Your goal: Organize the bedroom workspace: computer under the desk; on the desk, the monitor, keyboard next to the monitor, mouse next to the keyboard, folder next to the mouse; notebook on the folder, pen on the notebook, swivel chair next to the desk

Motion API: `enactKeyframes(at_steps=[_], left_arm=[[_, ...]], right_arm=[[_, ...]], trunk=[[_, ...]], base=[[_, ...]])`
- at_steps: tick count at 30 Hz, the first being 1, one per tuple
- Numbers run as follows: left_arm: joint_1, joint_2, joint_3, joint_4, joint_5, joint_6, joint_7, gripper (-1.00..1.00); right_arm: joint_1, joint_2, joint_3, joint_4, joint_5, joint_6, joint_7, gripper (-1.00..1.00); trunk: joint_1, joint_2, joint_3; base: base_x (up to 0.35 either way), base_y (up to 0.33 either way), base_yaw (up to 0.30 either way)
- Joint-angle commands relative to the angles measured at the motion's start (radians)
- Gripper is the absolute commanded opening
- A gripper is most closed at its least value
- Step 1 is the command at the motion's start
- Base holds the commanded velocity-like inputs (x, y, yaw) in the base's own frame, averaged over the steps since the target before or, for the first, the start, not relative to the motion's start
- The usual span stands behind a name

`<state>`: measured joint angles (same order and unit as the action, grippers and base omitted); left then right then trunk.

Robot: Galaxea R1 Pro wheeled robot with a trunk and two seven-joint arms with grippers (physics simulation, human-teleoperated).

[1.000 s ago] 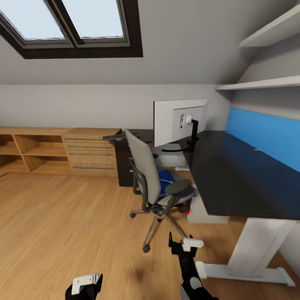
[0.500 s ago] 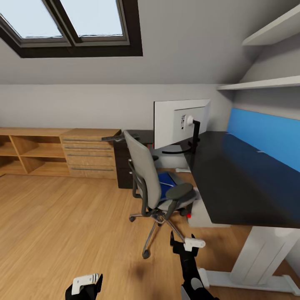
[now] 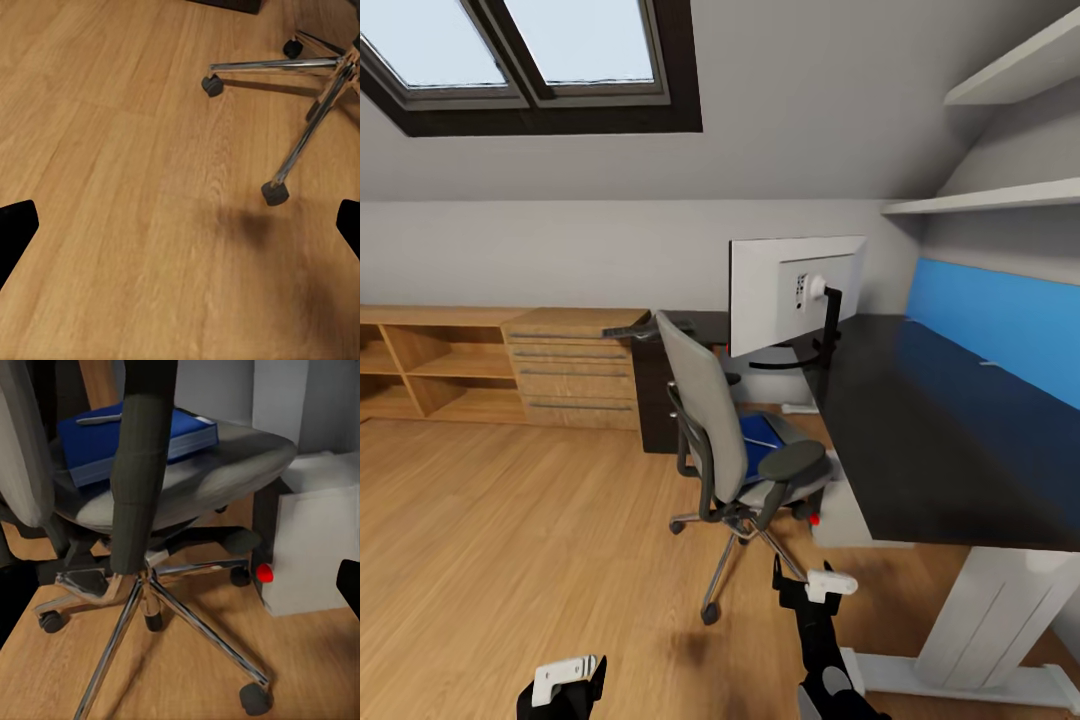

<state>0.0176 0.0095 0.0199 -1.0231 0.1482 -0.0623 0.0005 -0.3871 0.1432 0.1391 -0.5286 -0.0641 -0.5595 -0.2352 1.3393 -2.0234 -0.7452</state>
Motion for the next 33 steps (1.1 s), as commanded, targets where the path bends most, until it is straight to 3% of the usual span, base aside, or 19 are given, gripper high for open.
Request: enactKeyframes(at_steps=[1, 7, 12, 19, 24, 33], left_arm=[[0.0, 0.0, -0.001, -0.001, 0.01, -0.002, 0.0, 1.0], [0.0, 0.0, -0.001, -0.001, 0.01, -0.001, 0.0, 1.0], [0.0, -0.002, -0.001, 0.0, 0.009, -0.001, -0.001, 1.0], [0.0, -0.003, -0.001, 0.0, 0.008, -0.001, -0.003, 1.0], [0.0, -0.003, -0.002, 0.0, 0.008, -0.001, -0.003, 1.0], [0.0, -0.003, -0.002, 0.0, 0.008, -0.001, -0.003, 1.0]], right_arm=[[-0.001, -0.002, 0.008, 0.0, -0.006, -0.003, -0.008, 1.0], [-0.01, -0.013, 0.007, -0.078, -0.005, 0.017, -0.018, 1.0], [-0.101, -0.039, 0.007, -0.066, -0.006, 0.111, -0.048, 1.0], [-0.208, -0.095, 0.007, 0.009, -0.015, 0.139, -0.054, 1.0], [-0.223, -0.116, 0.007, 0.058, -0.054, 0.108, -0.053, 1.0], [-0.226, -0.12, 0.007, 0.072, -0.068, 0.089, -0.053, 1.0]], trunk=[[0.004, -0.008, -0.004], [0.027, -0.05, -0.023], [0.046, -0.085, -0.038], [0.073, -0.134, -0.06], [0.092, -0.169, -0.076], [0.127, -0.232, -0.104]], base=[[0.001, 0.0, 0.0], [0.0, 0.0, 0.0], [0.0, 0.0, 0.0], [0.0, 0.0, 0.0], [0.0, 0.0, 0.0], [0.0, 0.0, 0.0]])
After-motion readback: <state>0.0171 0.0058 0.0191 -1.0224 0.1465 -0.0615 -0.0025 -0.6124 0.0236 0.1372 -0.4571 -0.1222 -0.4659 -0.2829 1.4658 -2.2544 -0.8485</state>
